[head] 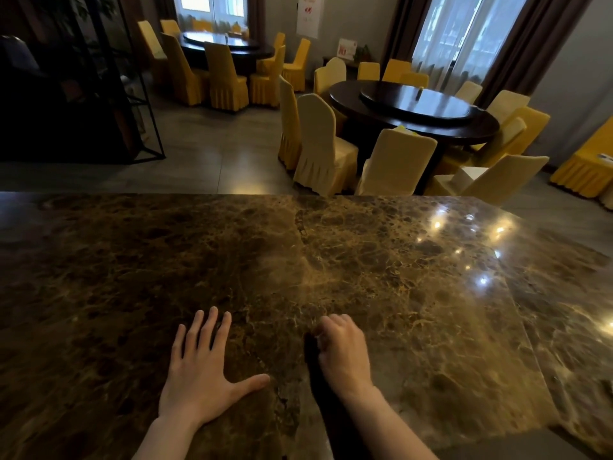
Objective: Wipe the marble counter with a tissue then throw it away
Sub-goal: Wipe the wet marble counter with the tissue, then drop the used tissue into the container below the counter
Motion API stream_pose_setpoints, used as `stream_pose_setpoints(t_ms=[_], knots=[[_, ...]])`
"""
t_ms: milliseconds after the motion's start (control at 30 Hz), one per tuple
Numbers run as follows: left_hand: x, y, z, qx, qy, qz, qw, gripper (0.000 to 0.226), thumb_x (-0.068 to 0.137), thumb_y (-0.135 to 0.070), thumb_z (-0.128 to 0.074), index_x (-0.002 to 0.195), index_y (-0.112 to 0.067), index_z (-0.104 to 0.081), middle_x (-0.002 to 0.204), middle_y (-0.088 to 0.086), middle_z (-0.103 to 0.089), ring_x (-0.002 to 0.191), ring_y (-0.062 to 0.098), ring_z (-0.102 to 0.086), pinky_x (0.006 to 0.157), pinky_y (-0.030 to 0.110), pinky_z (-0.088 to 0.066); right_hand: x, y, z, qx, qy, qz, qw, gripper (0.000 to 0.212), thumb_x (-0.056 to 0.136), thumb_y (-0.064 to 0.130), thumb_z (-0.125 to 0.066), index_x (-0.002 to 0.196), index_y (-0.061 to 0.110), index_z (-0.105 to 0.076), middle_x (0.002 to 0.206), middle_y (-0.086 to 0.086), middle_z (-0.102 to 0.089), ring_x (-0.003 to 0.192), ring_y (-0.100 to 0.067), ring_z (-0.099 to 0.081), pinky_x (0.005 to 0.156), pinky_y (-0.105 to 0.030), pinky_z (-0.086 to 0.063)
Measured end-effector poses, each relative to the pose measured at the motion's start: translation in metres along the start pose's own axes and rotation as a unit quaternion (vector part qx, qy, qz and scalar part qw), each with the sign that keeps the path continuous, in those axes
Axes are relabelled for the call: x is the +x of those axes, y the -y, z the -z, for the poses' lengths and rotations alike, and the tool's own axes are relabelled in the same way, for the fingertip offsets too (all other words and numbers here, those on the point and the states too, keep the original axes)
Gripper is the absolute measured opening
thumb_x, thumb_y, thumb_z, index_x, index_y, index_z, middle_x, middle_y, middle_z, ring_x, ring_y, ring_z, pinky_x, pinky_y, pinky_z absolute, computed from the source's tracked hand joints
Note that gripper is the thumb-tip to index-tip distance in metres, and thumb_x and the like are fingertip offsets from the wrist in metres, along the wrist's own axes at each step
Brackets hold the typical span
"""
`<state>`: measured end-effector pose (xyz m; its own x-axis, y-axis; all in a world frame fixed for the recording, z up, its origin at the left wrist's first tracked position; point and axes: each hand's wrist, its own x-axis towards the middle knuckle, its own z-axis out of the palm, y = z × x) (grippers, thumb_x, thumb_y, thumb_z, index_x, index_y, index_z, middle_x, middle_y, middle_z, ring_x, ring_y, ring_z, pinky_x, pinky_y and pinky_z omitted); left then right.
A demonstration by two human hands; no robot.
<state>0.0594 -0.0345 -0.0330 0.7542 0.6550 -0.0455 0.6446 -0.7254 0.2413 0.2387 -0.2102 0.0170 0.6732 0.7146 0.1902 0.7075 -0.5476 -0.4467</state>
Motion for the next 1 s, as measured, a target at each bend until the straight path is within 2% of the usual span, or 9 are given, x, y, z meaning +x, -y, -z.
stream_pose_setpoints(t_ms=[133,267,367,467,567,667,833,933,1000], knots=[[-0.001,0.0,0.0,0.005,0.0,0.0,1.0,0.142,0.051,-0.115,-0.017,0.161,-0.03,0.012,0.171,-0.004,0.017,0.154,0.018,0.027,0.13,0.053,0.008,-0.01,0.018,-0.001,0.096,0.051,0.028,0.994,0.02,0.082,0.001,-0.065,0.08,0.02,-0.069,0.083,0.009,-0.069,0.082,-0.008,-0.059,0.073,-0.03,-0.053],[0.0,-0.002,0.001,0.015,0.007,0.001,1.0,0.142,0.051,-0.115,-0.014,0.162,-0.029,0.01,0.172,-0.002,0.018,0.154,0.019,0.027,0.13,0.053,0.009,-0.02,0.025,0.01,0.253,0.082,-0.069,0.961,0.023,0.081,0.007,-0.081,0.083,0.029,-0.074,0.084,0.01,-0.075,0.084,-0.003,-0.07,0.075,-0.028,-0.061],[-0.003,-0.003,0.003,0.019,0.019,-0.001,1.0,0.142,0.052,-0.115,-0.011,0.162,-0.027,0.01,0.172,-0.001,0.018,0.154,0.021,0.027,0.13,0.053,0.009,-0.027,0.022,0.025,0.325,0.075,-0.121,0.935,0.02,0.081,0.013,-0.084,0.082,0.031,-0.076,0.084,0.004,-0.076,0.079,-0.01,-0.072,0.073,-0.031,-0.062],[-0.003,-0.008,0.01,0.023,0.042,0.009,0.999,0.14,0.056,-0.113,-0.016,0.162,-0.027,0.009,0.172,0.001,0.016,0.156,0.023,0.023,0.13,0.053,0.008,-0.036,0.021,0.041,0.394,0.099,-0.158,0.9,0.015,0.084,0.017,-0.081,0.084,0.031,-0.076,0.079,-0.002,-0.076,0.073,-0.017,-0.074,0.072,-0.034,-0.062],[-0.011,-0.016,0.013,0.023,0.048,0.018,0.998,0.129,0.066,-0.107,-0.025,0.163,-0.027,0.003,0.173,0.003,0.009,0.158,0.024,0.015,0.13,0.051,0.004,-0.049,0.017,0.05,0.424,0.146,-0.177,0.876,0.016,0.087,0.014,-0.078,0.087,0.031,-0.077,0.078,0.001,-0.075,0.075,-0.014,-0.073,0.073,-0.03,-0.06],[-0.026,-0.025,0.009,0.013,0.034,0.015,0.999,0.119,0.073,-0.101,-0.028,0.163,-0.028,0.002,0.174,0.002,0.006,0.158,0.023,0.013,0.131,0.051,0.002,-0.067,0.012,0.057,0.444,0.206,-0.154,0.858,0.017,0.09,0.01,-0.074,0.091,0.027,-0.077,0.076,0.001,-0.07,0.076,-0.016,-0.069,0.08,-0.033,-0.061],[-0.054,-0.035,-0.002,0.011,0.006,0.004,1.0,0.117,0.075,-0.099,-0.031,0.162,-0.03,0.009,0.174,0.002,0.005,0.158,0.022,0.012,0.131,0.05,0.002,-0.111,0.001,0.058,0.438,0.297,-0.129,0.838,0.021,0.088,0.005,-0.065,0.095,0.021,-0.076,0.079,-0.002,-0.068,0.071,-0.014,-0.063,0.068,-0.025,-0.054],[-0.068,-0.037,-0.009,0.007,-0.001,-0.005,1.0,0.118,0.074,-0.1,-0.026,0.162,-0.03,0.009,0.174,0.003,0.004,0.158,0.022,0.012,0.131,0.05,0.003,-0.143,-0.009,0.051,0.423,0.344,-0.13,0.828,0.02,0.082,0.004,-0.066,0.094,0.017,-0.074,0.078,0.0,-0.067,0.07,-0.012,-0.06,0.067,-0.023,-0.052],[-0.074,-0.038,-0.011,0.014,0.001,-0.004,1.0,0.118,0.071,-0.101,-0.018,0.161,-0.03,0.01,0.173,0.004,0.005,0.158,0.023,0.014,0.131,0.051,0.003,-0.163,-0.014,0.042,0.398,0.365,-0.147,0.829,0.014,0.081,0.006,-0.069,0.092,0.013,-0.074,0.078,-0.004,-0.068,0.071,-0.015,-0.061,0.069,-0.026,-0.054]])
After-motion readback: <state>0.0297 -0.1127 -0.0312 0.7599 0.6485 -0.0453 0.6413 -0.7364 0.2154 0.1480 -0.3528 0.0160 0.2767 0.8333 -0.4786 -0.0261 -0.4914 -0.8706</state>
